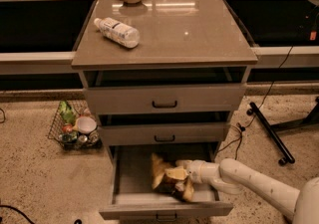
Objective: Place brown chip bag into bottom drawer
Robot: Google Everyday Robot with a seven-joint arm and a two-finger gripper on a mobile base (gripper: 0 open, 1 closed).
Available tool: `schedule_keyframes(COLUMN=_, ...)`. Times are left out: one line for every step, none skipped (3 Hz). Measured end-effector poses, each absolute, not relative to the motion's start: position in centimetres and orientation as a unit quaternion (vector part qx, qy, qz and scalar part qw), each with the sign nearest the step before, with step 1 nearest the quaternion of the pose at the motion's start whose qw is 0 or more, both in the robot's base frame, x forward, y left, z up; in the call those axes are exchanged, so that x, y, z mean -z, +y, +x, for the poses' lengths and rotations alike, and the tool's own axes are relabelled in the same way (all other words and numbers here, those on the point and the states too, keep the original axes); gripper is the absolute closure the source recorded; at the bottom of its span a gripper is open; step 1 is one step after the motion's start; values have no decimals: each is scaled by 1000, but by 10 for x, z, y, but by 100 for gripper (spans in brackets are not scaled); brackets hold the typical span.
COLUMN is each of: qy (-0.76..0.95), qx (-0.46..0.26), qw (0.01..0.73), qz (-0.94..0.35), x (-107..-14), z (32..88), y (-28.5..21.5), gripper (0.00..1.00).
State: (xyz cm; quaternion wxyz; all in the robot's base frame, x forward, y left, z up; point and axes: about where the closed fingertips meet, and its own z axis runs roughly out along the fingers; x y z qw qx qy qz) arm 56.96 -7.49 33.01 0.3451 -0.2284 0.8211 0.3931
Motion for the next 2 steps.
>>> schedule_keyframes(qy=799, qx=-408, qw=379, qz=-226, x=-345, z=565, y=-82, gripper=0)
schedule_keyframes(qy=766, qx=-414, qw=431, qz=-237, x=-384, z=548, y=-98, gripper=0)
